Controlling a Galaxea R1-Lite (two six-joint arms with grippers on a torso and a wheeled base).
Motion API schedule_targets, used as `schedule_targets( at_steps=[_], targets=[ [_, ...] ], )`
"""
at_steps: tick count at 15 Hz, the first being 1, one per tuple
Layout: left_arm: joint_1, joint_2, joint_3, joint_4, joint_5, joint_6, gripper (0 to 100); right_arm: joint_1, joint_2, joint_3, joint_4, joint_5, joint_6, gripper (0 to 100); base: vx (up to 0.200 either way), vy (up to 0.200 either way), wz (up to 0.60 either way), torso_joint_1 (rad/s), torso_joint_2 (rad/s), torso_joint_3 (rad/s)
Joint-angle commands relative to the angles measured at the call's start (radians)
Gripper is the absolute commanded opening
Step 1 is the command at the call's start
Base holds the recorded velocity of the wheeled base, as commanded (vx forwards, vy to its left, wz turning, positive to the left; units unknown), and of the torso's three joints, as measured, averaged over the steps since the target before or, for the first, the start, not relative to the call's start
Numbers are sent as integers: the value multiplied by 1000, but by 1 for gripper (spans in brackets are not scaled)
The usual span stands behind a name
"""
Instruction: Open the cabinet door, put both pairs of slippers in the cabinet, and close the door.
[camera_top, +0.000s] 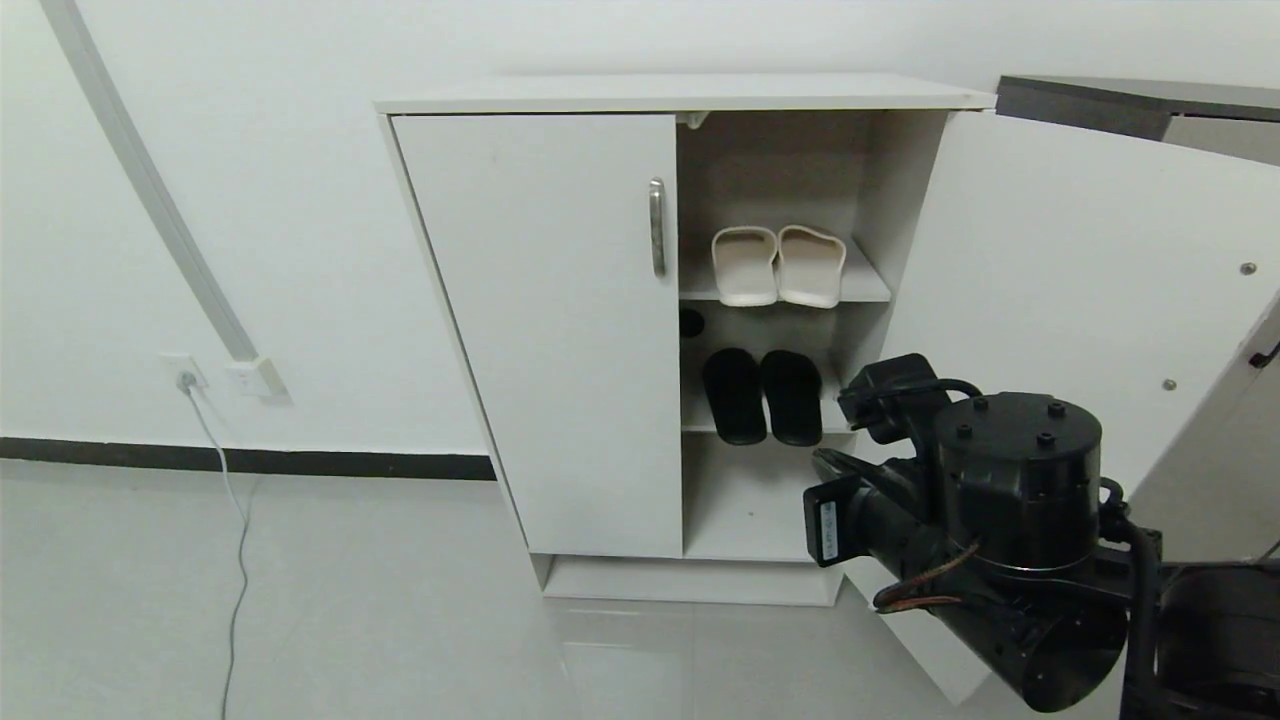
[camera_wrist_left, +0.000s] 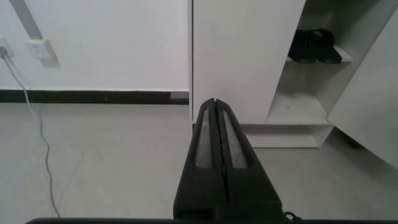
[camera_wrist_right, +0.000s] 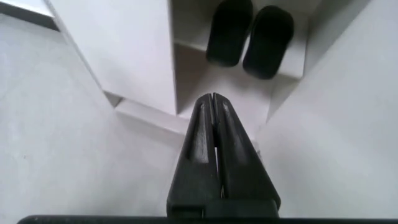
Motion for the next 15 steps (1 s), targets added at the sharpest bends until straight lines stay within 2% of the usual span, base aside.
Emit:
schedule_targets(
  at_steps=[1,15],
  targets=[
    [0,1,0,-2,0,-1,0,0,4,0,-1,-1,0,0,0,0,0,0,0,0],
    [0,1,0,0,2,-1,0,-2,16,5,-10,-4,-2,0,0,0,0,1,-12,-15]
  ],
)
